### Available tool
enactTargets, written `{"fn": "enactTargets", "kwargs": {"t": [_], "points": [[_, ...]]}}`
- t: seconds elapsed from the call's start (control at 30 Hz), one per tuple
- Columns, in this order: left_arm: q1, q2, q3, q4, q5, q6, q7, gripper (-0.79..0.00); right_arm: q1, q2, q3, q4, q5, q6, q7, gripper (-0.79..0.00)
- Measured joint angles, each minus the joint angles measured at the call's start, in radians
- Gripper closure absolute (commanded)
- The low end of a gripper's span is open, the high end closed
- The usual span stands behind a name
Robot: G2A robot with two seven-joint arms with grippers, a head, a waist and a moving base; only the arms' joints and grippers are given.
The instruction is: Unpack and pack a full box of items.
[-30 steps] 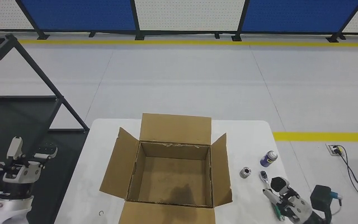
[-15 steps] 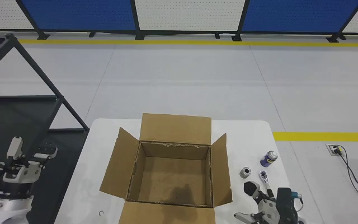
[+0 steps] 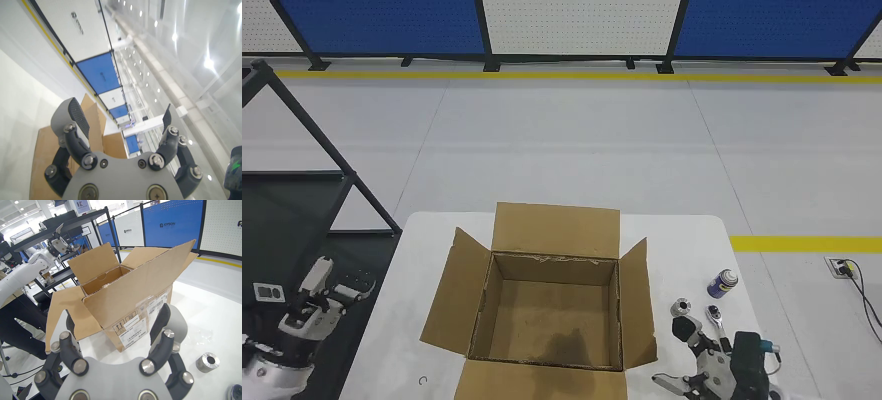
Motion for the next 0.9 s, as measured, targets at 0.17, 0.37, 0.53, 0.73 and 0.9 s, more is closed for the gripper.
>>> {"fn": "enactTargets", "kwargs": {"t": [0.17,0.37,0.53,0.73,0.9], "points": [[0.033,0.023,-0.029,-0.023,0.079,-0.028,-0.325,-0.785,0.023,0.003,0.007,0.049,0.018,-0.024,-0.026,-0.785],[0.05,0.028,-0.043,-0.027,0.098,-0.016,-0.377,-0.785,0.044,0.008,0.019,0.071,-0.012,0.0,-0.004,-0.785],[0.05,0.028,-0.043,-0.027,0.098,-0.017,-0.377,-0.785,0.043,0.008,0.019,0.071,-0.011,-0.001,-0.004,-0.785],[0.116,0.021,-0.029,-0.131,0.268,-0.035,-0.234,-0.785,0.044,0.007,0.018,0.068,-0.009,0.008,-0.009,-0.785],[0.261,-0.001,0.006,-0.309,0.551,-0.002,0.045,-0.785,0.064,0.012,0.029,0.085,0.009,0.0,-0.009,-0.785]]}}
